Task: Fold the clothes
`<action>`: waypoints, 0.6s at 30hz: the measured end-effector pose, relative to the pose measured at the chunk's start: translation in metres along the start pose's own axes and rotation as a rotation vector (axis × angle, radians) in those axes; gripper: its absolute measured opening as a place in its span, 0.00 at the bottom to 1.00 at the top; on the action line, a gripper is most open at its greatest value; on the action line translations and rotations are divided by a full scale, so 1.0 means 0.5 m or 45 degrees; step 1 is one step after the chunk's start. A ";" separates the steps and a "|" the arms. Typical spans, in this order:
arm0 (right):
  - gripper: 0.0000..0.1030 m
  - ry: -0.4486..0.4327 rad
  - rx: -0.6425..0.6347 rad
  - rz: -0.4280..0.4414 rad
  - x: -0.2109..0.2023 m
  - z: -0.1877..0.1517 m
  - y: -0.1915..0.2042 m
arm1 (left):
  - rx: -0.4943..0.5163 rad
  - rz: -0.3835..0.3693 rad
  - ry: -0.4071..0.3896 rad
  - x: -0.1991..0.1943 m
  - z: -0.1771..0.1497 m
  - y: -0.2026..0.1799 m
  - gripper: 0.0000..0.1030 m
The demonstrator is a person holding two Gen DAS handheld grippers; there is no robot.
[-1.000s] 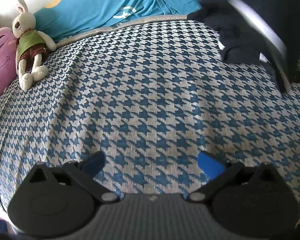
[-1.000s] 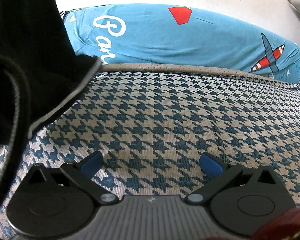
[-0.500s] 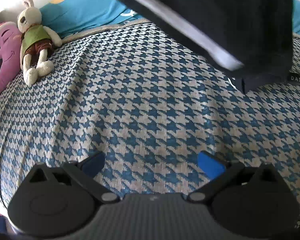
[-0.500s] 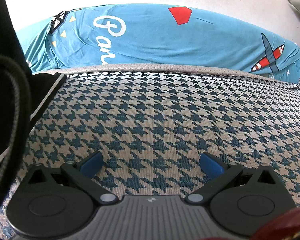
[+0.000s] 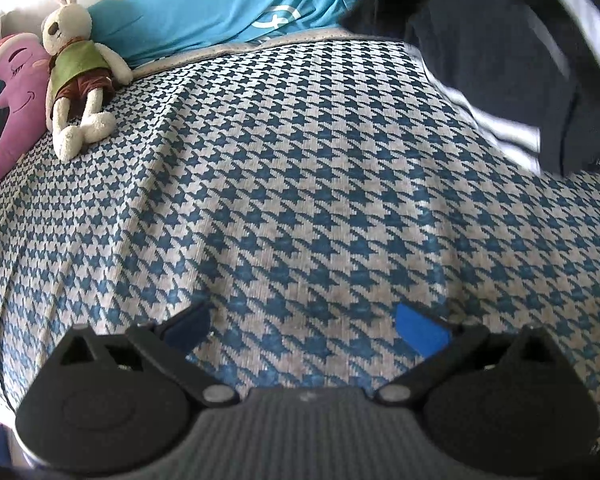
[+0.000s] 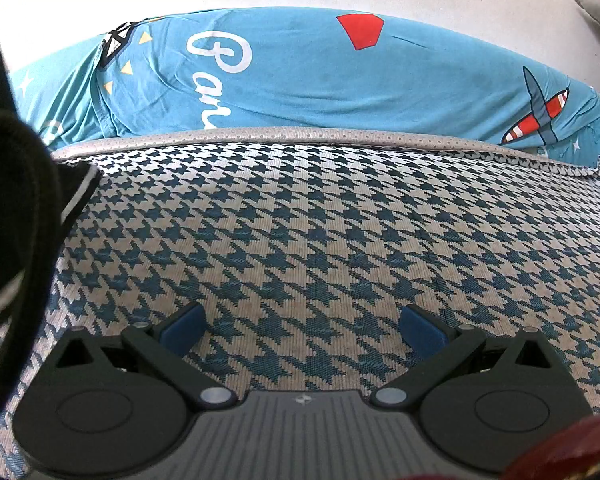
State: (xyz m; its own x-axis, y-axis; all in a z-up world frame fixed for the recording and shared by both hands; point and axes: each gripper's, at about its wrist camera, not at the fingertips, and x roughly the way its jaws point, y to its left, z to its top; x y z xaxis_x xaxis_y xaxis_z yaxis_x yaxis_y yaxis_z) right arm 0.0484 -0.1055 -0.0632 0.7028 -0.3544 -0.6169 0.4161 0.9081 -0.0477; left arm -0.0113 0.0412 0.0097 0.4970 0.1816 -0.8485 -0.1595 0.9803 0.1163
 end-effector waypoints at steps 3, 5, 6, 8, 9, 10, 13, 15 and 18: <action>1.00 0.000 0.000 0.000 0.000 0.000 0.000 | -0.009 0.003 -0.007 -0.002 0.000 0.000 1.00; 1.00 0.000 0.000 0.000 0.000 0.000 0.000 | -0.009 0.004 -0.005 -0.003 -0.003 -0.004 1.00; 1.00 0.000 0.000 0.000 0.000 0.000 0.000 | -0.011 0.003 -0.001 -0.003 -0.004 -0.005 1.00; 1.00 0.000 0.000 0.000 -0.001 0.000 0.000 | -0.014 0.000 0.008 -0.003 -0.004 -0.007 1.00; 1.00 0.000 0.000 0.000 -0.001 0.000 0.000 | -0.017 0.000 0.010 -0.003 -0.004 -0.008 1.00; 1.00 0.000 0.000 0.000 -0.001 0.000 0.000 | -0.019 0.000 0.011 -0.003 -0.002 -0.007 1.00; 1.00 0.000 0.000 0.000 -0.001 0.000 0.000 | -0.018 -0.009 0.013 -0.001 0.002 -0.010 1.00; 1.00 0.000 0.000 0.000 0.000 0.000 -0.001 | -0.009 -0.008 0.015 -0.003 0.001 -0.014 1.00; 1.00 0.000 0.000 0.000 0.001 0.000 -0.001 | -0.004 -0.003 0.015 -0.003 0.000 -0.021 1.00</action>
State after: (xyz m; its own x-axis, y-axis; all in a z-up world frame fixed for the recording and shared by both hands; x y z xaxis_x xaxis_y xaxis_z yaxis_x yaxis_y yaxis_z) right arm 0.0485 -0.1062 -0.0632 0.7030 -0.3544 -0.6166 0.4161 0.9081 -0.0475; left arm -0.0104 0.0304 0.0100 0.4870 0.1783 -0.8550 -0.1613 0.9805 0.1126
